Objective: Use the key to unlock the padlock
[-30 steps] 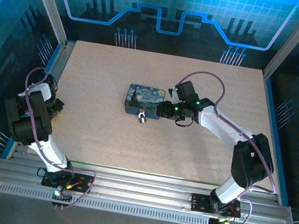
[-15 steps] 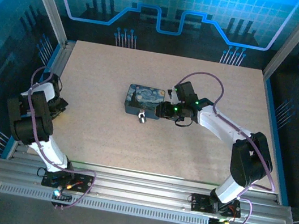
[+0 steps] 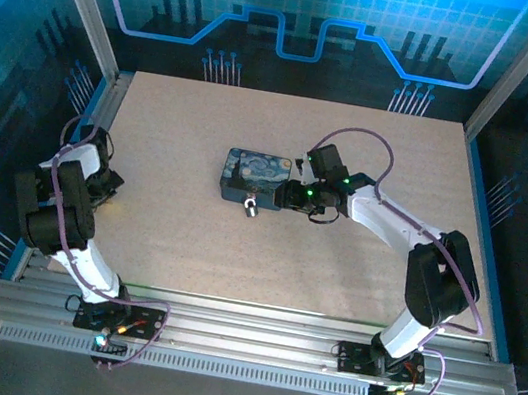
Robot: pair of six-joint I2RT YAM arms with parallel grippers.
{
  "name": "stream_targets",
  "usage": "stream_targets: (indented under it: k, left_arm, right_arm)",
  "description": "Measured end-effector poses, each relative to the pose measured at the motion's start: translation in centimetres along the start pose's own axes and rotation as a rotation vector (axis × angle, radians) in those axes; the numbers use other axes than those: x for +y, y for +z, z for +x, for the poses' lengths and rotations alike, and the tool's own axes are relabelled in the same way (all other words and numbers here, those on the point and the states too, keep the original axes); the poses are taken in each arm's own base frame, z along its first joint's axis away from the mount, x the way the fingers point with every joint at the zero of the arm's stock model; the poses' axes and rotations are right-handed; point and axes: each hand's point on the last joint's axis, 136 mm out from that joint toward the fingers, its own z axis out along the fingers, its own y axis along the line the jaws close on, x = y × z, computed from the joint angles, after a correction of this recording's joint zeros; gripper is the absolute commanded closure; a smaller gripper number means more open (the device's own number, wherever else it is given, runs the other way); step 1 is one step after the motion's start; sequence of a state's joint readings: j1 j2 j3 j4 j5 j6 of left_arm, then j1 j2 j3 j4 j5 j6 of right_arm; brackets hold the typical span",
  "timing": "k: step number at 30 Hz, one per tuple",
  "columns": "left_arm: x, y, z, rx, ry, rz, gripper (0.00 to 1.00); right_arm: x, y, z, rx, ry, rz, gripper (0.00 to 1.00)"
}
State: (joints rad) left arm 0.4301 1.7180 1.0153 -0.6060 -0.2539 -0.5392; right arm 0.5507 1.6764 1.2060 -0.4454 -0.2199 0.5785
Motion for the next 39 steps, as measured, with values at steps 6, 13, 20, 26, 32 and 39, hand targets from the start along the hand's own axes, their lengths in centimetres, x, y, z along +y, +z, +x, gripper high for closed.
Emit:
stream_targets:
  k: [6,13,20,26,32,39]
  left_arm:
    - [-0.8,-0.7,-0.2,-0.005,0.021,0.006,0.8]
    - [-0.3,-1.4,-0.3,-0.01,0.026,-0.012,0.64]
    - [0.5,-1.2,-0.8,-0.003,0.0,-0.025,0.65]
    - [1.1,0.1,-0.5,0.029,-0.003,-0.054,0.67]
    - [1.1,0.6,-0.4,0.037,0.003,-0.06,0.77]
    - [1.1,0.9,-0.5,0.037,0.0,-0.06,0.88]
  right_arm:
    - [-0.1,0.3,0.2,0.012,0.003,-0.002,0.52]
    - [0.0,0.4,0.4,0.021,0.005,-0.01,0.52]
    - [0.0,0.4,0.4,0.024,0.005,-0.01,0.52]
    - [0.0,0.4,0.5,0.025,0.006,-0.01,0.52]
    - [-0.1,0.4,0.6,0.03,0.008,-0.007,0.52]
    - [-0.2,0.5,0.7,0.037,0.009,-0.003,0.52]
